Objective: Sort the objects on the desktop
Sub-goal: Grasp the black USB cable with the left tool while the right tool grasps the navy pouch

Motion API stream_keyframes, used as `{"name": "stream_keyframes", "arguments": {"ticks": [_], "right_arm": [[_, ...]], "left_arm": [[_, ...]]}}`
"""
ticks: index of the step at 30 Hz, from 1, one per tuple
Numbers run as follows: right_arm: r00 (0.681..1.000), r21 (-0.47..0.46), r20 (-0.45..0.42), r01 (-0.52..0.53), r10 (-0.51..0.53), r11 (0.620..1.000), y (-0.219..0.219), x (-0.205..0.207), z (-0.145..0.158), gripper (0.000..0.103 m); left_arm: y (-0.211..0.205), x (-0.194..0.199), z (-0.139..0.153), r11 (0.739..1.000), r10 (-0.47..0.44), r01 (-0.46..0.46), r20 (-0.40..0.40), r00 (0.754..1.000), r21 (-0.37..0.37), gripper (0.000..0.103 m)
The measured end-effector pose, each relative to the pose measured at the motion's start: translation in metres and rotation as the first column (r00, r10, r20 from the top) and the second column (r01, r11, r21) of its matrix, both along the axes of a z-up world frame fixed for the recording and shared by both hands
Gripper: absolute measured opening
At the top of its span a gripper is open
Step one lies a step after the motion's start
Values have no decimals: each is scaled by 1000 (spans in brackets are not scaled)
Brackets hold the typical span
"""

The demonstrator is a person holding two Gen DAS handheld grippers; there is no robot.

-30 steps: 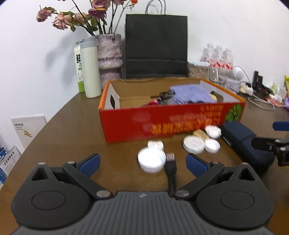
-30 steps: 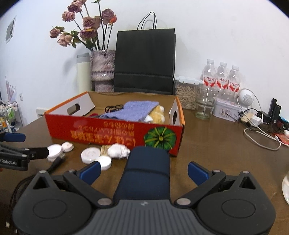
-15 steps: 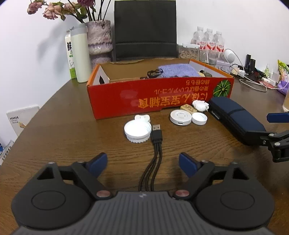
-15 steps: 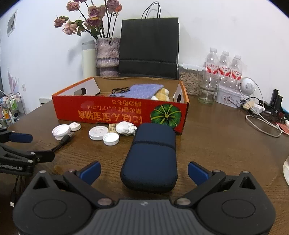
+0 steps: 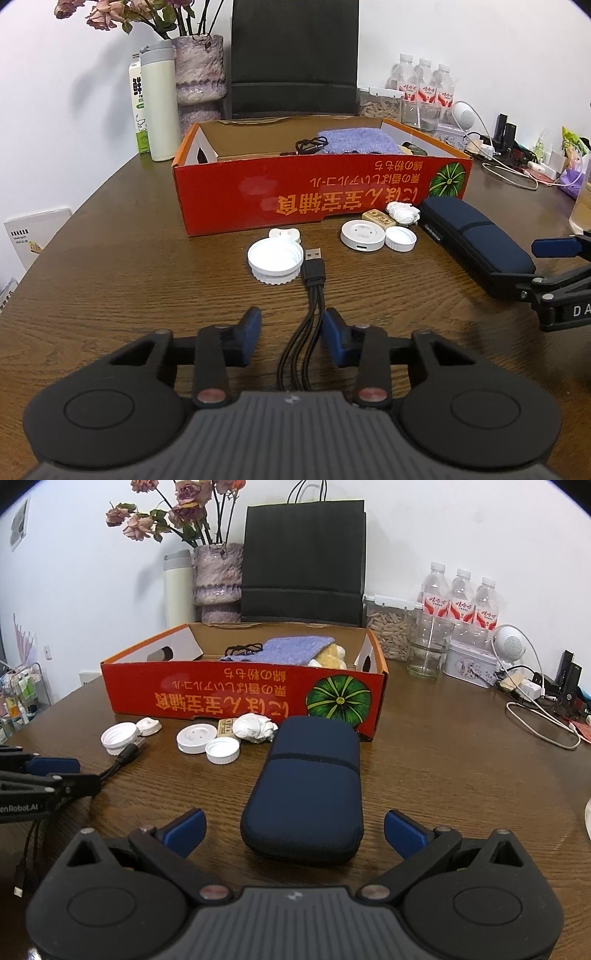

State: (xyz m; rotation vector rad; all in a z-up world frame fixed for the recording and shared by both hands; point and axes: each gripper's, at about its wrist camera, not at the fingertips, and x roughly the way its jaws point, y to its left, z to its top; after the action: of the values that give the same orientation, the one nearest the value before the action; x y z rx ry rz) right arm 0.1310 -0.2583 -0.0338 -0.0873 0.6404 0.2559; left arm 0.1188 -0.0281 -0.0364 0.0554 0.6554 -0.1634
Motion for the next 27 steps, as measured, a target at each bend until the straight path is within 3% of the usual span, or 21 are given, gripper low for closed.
{"name": "stream_keyframes", "arguments": {"ticks": [11,15,20,27], "right_arm": [[1000,-14,-20,-2,2,1000,8,23,-2,103],[999,-14,-40,-4,4,1000,10,32,-5,103],[998,-10,-67,-8,7,1000,11,40,-11,103],[998,11,-55,-11,12,1000,10,40,-13,100]], "left_arm": [[-14,26,2,999,1,-2,-21,1000,-32,37],[-20,35,1,999,19,-20,-17,1000,-35,24],[-19,45,1,997,38,-39,-23,999,-62,16],[-16,47,0,995,45,-46,-13,999,-92,15]]}}
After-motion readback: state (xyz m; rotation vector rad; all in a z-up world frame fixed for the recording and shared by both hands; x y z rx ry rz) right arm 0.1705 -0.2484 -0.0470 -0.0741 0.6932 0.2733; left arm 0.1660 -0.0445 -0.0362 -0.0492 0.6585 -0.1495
